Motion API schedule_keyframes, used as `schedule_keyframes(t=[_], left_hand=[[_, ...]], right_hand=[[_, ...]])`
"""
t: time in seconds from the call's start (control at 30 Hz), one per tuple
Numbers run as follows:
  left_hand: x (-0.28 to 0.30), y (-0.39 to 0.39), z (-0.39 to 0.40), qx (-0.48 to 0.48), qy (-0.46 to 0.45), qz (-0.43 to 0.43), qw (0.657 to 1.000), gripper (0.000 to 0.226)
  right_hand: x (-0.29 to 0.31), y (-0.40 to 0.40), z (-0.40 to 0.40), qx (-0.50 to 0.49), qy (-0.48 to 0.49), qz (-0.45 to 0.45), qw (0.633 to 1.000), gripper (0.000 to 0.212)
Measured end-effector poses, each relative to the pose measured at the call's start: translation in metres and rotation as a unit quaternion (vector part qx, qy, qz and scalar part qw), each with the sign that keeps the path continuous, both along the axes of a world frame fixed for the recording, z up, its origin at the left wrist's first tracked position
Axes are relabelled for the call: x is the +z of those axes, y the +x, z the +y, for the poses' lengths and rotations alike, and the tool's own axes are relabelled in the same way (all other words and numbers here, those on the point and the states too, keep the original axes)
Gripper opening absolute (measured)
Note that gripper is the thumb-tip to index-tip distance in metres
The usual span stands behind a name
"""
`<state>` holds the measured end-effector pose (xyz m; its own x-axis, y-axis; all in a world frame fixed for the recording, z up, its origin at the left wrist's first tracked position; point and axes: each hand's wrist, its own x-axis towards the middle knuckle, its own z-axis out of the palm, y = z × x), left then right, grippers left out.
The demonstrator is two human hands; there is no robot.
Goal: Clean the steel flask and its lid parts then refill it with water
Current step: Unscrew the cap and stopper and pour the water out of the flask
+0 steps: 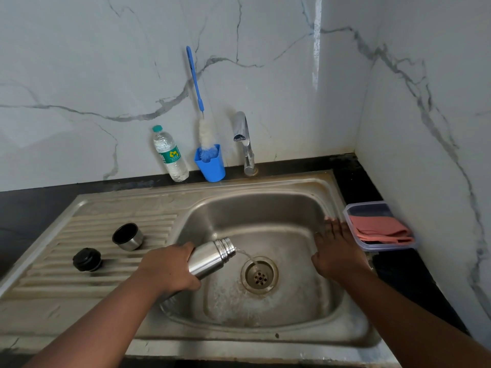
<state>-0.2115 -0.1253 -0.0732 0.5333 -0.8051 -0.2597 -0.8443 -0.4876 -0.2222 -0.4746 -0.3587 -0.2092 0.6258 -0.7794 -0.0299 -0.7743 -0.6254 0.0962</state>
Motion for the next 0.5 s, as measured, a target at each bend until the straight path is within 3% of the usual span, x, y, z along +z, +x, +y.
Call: schedule_keyframes(t=[0.5], left_hand=[[0.0033,-0.0002,0.0009,-0.004,0.008,-0.011,1.000,0.070]], right_hand=[[-0.0033,0.0003,-0.0013,0.006,-0.007,-0.011,1.000,0.062]])
